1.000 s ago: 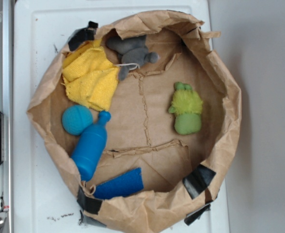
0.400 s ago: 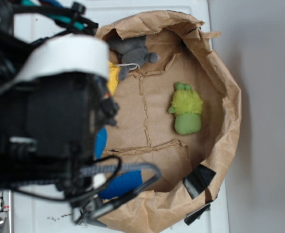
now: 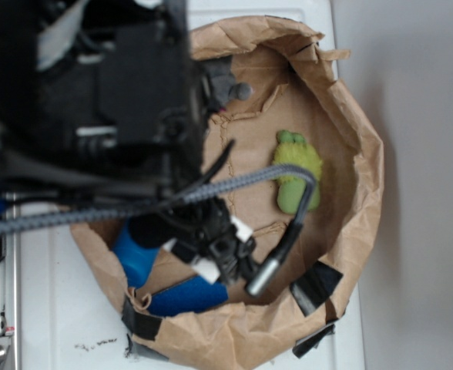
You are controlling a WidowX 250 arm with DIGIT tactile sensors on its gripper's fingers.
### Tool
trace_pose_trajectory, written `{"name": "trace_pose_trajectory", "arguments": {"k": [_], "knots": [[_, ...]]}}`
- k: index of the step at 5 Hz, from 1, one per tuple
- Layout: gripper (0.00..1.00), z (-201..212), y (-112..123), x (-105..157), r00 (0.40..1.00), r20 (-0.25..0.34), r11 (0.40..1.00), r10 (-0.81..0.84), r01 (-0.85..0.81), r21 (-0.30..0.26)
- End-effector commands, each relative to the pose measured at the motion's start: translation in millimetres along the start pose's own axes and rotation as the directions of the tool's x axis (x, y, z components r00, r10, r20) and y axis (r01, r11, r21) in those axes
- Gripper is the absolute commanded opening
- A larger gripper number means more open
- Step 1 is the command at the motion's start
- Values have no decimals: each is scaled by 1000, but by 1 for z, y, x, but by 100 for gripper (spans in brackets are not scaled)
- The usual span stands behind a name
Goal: Grab the green animal.
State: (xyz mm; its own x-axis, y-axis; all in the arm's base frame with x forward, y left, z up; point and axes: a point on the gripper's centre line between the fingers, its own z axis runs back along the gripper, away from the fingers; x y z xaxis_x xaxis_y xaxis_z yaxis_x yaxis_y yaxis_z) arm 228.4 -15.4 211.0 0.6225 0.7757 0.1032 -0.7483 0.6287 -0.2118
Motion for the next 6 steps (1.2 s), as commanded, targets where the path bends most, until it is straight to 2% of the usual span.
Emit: {"name": "trace_pose_trajectory", "arguments": {"k": [1,4,5,6], "knots": [[100,3,-4,47,986,27,974,165,-159,-159],[100,3,-4,47,986,27,974,165,-159,-159],[100,-43,-14,57,972,52,971,231,-227,-75],[100,-67,-14,63,968,84,971,238,-237,-29]]}}
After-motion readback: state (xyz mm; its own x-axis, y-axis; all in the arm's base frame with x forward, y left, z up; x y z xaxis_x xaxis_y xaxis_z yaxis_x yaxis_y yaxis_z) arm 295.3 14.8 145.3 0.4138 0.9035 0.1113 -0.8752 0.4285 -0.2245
